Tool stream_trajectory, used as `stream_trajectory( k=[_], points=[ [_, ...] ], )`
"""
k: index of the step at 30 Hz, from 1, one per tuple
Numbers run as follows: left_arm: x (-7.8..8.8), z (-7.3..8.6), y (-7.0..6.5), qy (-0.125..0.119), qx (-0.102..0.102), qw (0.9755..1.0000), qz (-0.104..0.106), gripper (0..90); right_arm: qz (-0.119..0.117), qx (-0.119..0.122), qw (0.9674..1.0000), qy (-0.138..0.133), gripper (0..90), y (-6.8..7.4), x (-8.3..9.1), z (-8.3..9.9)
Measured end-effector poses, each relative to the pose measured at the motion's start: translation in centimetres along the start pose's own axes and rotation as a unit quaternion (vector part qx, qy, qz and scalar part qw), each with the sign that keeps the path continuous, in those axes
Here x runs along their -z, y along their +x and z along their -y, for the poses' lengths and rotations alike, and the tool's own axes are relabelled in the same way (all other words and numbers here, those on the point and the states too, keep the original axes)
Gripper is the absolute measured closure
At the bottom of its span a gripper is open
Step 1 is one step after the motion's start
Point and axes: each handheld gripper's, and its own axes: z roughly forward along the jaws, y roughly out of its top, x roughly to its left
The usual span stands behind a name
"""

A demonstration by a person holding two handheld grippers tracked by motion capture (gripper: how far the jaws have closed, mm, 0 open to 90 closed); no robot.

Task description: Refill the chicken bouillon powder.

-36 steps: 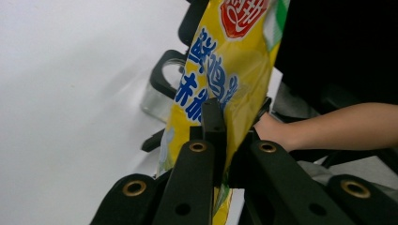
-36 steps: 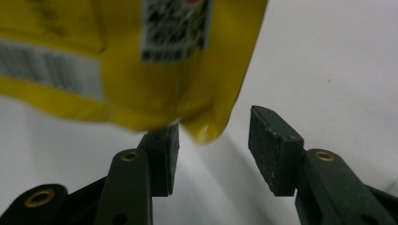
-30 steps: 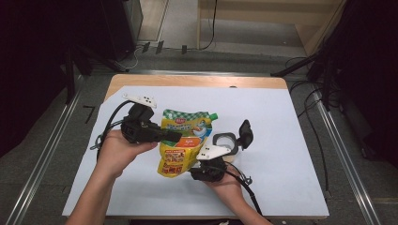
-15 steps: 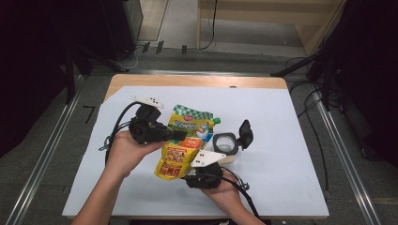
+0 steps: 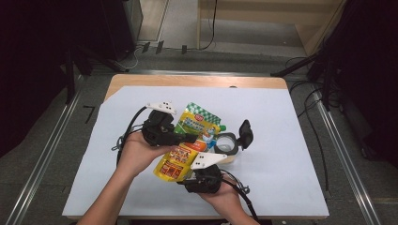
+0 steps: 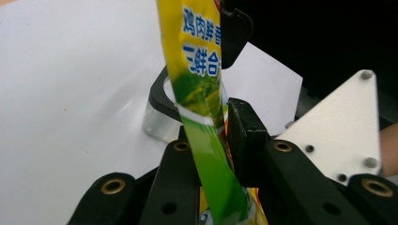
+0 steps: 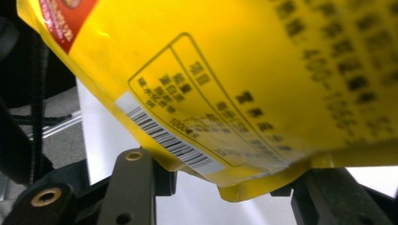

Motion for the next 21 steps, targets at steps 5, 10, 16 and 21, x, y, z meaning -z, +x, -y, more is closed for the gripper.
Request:
stream_trajectory(
  k=[5, 10, 16, 21],
  points=[
    [-0.5, -0.1, 0.2, 0.002, 0.005, 1.0, 0.007, 81.3, -0.003, 0.0, 1.0, 0.0, 58.4, 0.2, 0.2, -0.1],
    [-1.1, -0.2, 0.4, 0.003, 0.015, 0.9998, 0.01, 80.6, -0.006, -0.014, 0.9999, 0.003, 58.6, 0.1, 0.3, 0.0],
    [-2.5, -0.2, 0.3, 0.027, 0.035, 0.999, -0.003, 78.5, -0.013, -0.014, 0.9998, 0.009, 58.9, 0.5, 0.2, -0.1],
    [-2.8, -0.4, -0.1, 0.034, 0.045, 0.9984, -0.011, 78.4, -0.007, -0.005, 0.9999, 0.013, 58.5, 1.2, 0.1, -0.2]
  ],
)
